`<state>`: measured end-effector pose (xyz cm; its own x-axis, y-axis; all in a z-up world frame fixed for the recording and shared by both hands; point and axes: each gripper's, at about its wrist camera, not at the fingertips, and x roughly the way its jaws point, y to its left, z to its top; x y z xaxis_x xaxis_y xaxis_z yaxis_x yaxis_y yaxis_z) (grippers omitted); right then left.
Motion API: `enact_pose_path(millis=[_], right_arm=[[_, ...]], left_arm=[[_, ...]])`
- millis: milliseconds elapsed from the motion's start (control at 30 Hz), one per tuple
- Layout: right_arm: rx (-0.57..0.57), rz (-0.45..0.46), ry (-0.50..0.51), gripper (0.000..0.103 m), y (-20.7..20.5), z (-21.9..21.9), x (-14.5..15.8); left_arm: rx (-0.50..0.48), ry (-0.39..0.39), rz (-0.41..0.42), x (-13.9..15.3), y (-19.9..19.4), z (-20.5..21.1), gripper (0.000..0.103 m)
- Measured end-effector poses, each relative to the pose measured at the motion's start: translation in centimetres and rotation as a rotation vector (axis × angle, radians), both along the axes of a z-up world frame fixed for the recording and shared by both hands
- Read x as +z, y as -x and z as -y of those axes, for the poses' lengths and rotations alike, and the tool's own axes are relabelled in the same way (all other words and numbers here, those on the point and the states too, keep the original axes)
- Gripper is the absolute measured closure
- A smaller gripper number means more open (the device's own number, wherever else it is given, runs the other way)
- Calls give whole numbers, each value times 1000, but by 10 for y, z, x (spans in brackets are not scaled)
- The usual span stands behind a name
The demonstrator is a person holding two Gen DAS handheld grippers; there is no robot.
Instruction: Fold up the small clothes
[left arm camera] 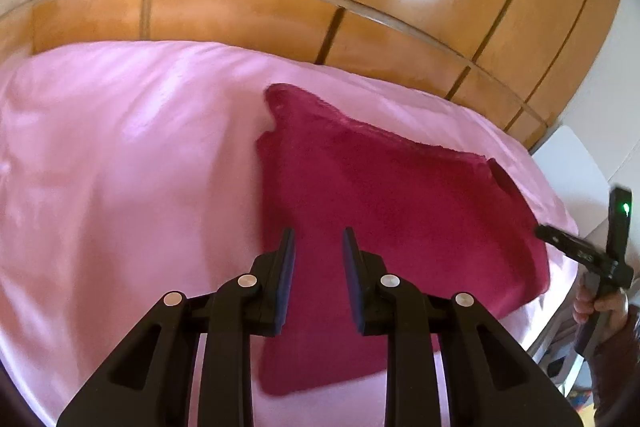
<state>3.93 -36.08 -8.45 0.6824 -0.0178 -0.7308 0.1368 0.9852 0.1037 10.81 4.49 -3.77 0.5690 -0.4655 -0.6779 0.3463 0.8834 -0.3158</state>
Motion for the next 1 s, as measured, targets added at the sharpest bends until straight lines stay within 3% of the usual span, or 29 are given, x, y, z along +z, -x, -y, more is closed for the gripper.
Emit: enact_pose_path(millis=[67, 200, 333, 467, 567, 700, 1000], right_arm=[[1, -4, 26, 35, -17, -1, -5], [-101, -42, 82, 33, -50, 22, -18], [-192, -72, 31, 32, -61, 59, -39], [-199, 10, -11, 31, -53, 68, -58], [-197, 21, -12, 30, -50, 71, -56], [-193, 28, -28, 29, -55, 71, -58], [-198, 37, -17, 29, -53, 66, -56]], left_arm=[[-7, -22, -2, 2, -11, 15, 81], [3, -41, -14, 0, -32, 30, 81], [39, -46, -31, -6, -66, 42, 81], [73, -98, -57, -22, -97, 52, 81], [89, -157, -49, -38, -115, 57, 81], [134, -171, -22, -31, -109, 57, 81], [105, -213, 100, -2, -62, 62, 81]])
